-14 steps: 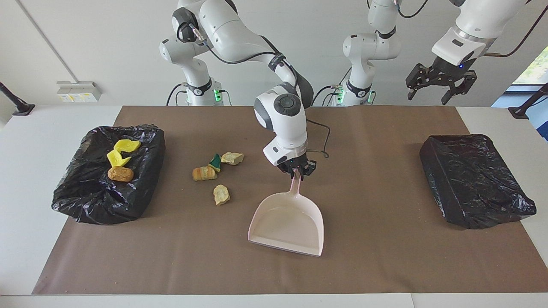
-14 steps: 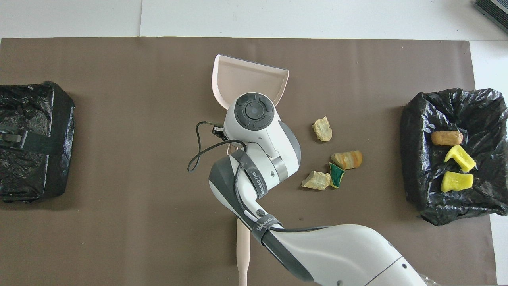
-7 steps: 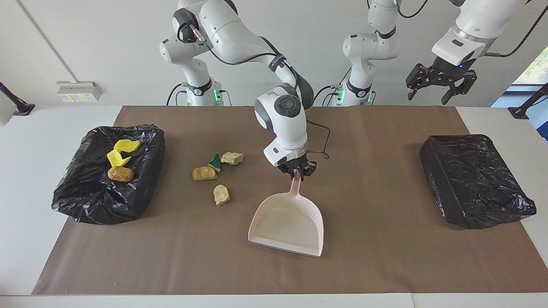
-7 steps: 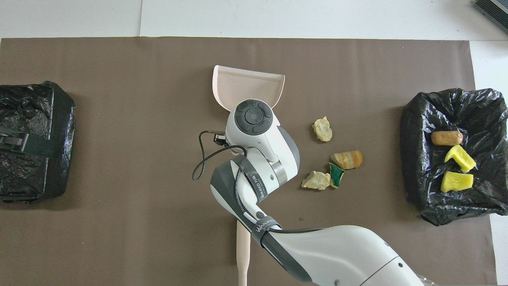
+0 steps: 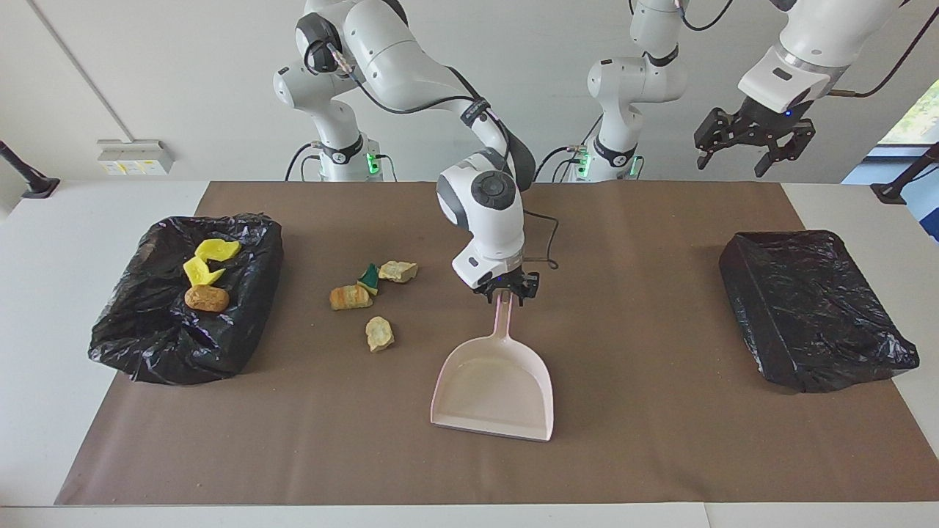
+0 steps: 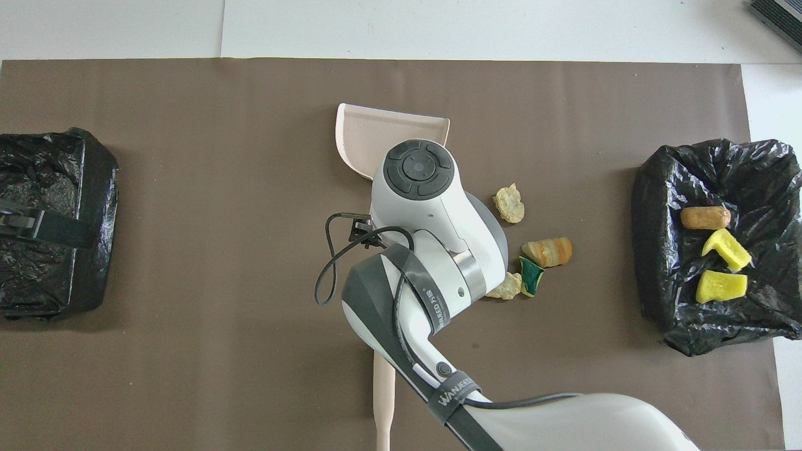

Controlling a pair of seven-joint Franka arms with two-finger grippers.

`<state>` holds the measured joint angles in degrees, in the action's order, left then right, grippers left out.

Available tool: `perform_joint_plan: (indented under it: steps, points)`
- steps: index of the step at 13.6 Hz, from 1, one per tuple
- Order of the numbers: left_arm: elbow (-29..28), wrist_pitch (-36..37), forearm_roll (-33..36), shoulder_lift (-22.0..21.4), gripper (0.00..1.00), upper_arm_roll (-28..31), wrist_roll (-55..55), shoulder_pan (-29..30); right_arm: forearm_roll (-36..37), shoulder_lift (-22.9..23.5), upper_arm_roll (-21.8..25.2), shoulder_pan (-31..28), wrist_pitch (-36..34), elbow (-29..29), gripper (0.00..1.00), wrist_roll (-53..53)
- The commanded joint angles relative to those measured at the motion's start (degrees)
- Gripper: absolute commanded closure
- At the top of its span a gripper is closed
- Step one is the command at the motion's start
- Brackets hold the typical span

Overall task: Sweep and dump trash in bin
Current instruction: 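Set the dustpan down near the remaining trash with the right gripper, then grasp the dustpan handle with the left gripper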

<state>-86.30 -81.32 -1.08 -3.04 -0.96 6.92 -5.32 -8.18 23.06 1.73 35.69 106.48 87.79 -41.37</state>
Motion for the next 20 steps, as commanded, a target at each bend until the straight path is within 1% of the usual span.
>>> perform_joint_plan:
  steps: [1, 3, 5, 7, 9, 10, 11, 13, 14, 16, 17, 18, 20]
  points:
    - [0.3, -3.0, -0.7, 0.0, 0.00, -0.5, -0.1, -0.1, -1.5, -10.5, -0.6, 0.8, -0.5, 11.3, 0.00, 0.5]
    - [0.3, -6.8, -0.8, 0.3, 0.00, -1.0, -0.1, -0.2, -2.1, -16.9, -0.6, 3.5, -0.5, 19.1, 0.00, -0.7]
    - [0.2, -9.4, -1.0, 0.7, 0.00, -1.2, -0.2, -0.8, -3.8, -21.8, -0.5, 8.0, 0.4, 26.1, 0.00, -4.5]
    - [0.3, -11.3, -0.9, 3.4, 0.00, -1.2, -0.2, -3.5, -5.3, -26.0, -0.6, 10.4, 0.8, 32.4, 0.00, -5.8]
    - [0.4, -14.6, -0.8, 7.3, 0.00, -1.2, -0.2, -6.3, -12.9, -31.0, -0.6, 13.1, 8.8, 41.8, 0.00, -6.3]
    - [0.4, -16.1, -0.9, 9.0, 0.00, -1.2, -0.2, -7.9, -13.9, -32.3, -0.5, 15.4, 11.0, 44.9, 0.00, -7.6]
    - [0.3, -18.9, -0.9, 9.8, 0.00, -1.3, -0.2, -9.1, -13.9, -32.6, -0.5, 16.8, 11.7, 46.6, 0.00, -8.4]
    - [-1.1, -22.2, -1.4, 12.2, 0.00, -1.2, -1.2, -13.0, -14.6, -31.9, -0.6, 19.4, 13.8, 47.6, 0.00, -9.7]
    - [-1.2, -24.0, -1.5, 13.8, 0.00, -1.3, -4.2, -14.5, -14.6, -31.5, -0.6, 21.2, 15.6, 48.7, 0.00, -10.9]
    - [-2.0, -26.2, -3.1, 15.4, 0.00, -1.3, -11.1, -18.3, -14.7, -31.5, -0.6, 24.4, 16.9, 50.1, 0.00, -12.2]
    - [-2.2, -29.0, -4.7, 17.4, 0.00, -1.3, -14.0, -19.4, -14.8, -31.5, -0.6, 24.6, 17.0, 50.1, 0.00, -12.5]
    - [-2.3, -31.6, -4.8, 19.0, 0.00, -1.2, -17.3, -21.7, -14.7, -31.2, -0.6, 24.7, 17.9, 50.7, 0.00, -12.4]
    - [-3.4, -35.8, -4.8, 20.8, 0.00, -1.2, -21.3, -24.3, -14.7, -29.7, -0.6, 25.4, 22.3, 52.4, 0.00, -12.5]
